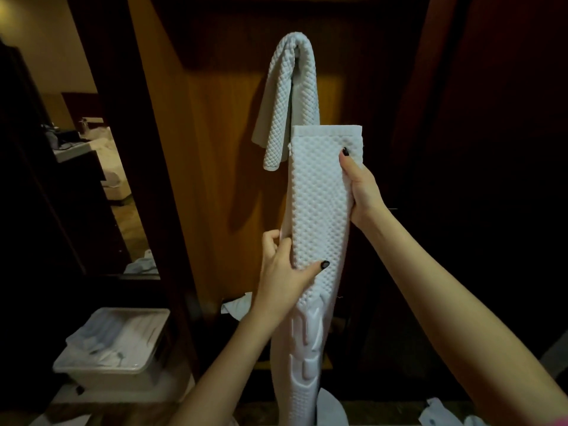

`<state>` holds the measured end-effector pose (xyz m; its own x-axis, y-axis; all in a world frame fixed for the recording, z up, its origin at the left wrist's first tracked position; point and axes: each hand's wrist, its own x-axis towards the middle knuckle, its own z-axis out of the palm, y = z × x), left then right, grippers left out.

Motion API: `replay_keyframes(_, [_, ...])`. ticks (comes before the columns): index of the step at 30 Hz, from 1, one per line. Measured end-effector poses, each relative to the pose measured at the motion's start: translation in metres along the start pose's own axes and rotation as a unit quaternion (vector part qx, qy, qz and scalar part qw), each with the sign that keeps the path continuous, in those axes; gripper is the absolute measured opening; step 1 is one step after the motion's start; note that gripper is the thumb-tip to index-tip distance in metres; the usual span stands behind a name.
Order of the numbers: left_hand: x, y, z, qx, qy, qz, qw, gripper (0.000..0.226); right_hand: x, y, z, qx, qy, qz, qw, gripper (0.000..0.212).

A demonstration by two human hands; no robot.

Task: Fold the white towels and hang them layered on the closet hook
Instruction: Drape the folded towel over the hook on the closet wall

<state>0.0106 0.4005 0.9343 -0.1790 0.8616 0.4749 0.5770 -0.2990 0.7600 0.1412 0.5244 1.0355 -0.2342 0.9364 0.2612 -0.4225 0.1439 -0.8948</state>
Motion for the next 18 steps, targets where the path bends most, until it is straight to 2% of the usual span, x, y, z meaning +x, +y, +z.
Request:
replay_keyframes(2, [0.003, 0.003, 0.010, 0.014, 0.046, -0.047, 0.998, 0.042, 0.000, 0.003, 0.004, -0.028, 0.012, -0.023, 0.999, 0.033])
replay_keyframes(5, [0.013, -0.002, 0.009, -0.022, 0.090, -0.054, 0.994, 0.021, 0.001, 0.000, 0.004, -0.067, 0.013, -0.057, 0.996, 0.019])
replay_keyframes(10, [0.019, -0.008, -0.006, -0.159, -0.025, -0.014, 0.987, 0.006, 0.006, -0.020, -0.007, -0.115, -0.008, -0.067, 0.991, 0.016])
replay_keyframes(13, [0.022, 0.001, -0.012, -0.262, -0.068, 0.008, 0.963, 0.041, 0.010, -0.031, -0.008, -0.139, 0.004, -0.052, 0.989, 0.015])
replay_keyframes(16, [0.029, 0.016, -0.020, -0.264, -0.136, 0.063, 0.953, 0.078, 0.013, -0.033, -0.005, -0.153, 0.041, -0.036, 0.987, 0.018])
replay_keyframes(18, [0.035, 0.021, -0.025, -0.226, -0.193, 0.104, 0.949, 0.077, 0.017, -0.028, -0.005, -0.163, 0.054, -0.017, 0.985, 0.022])
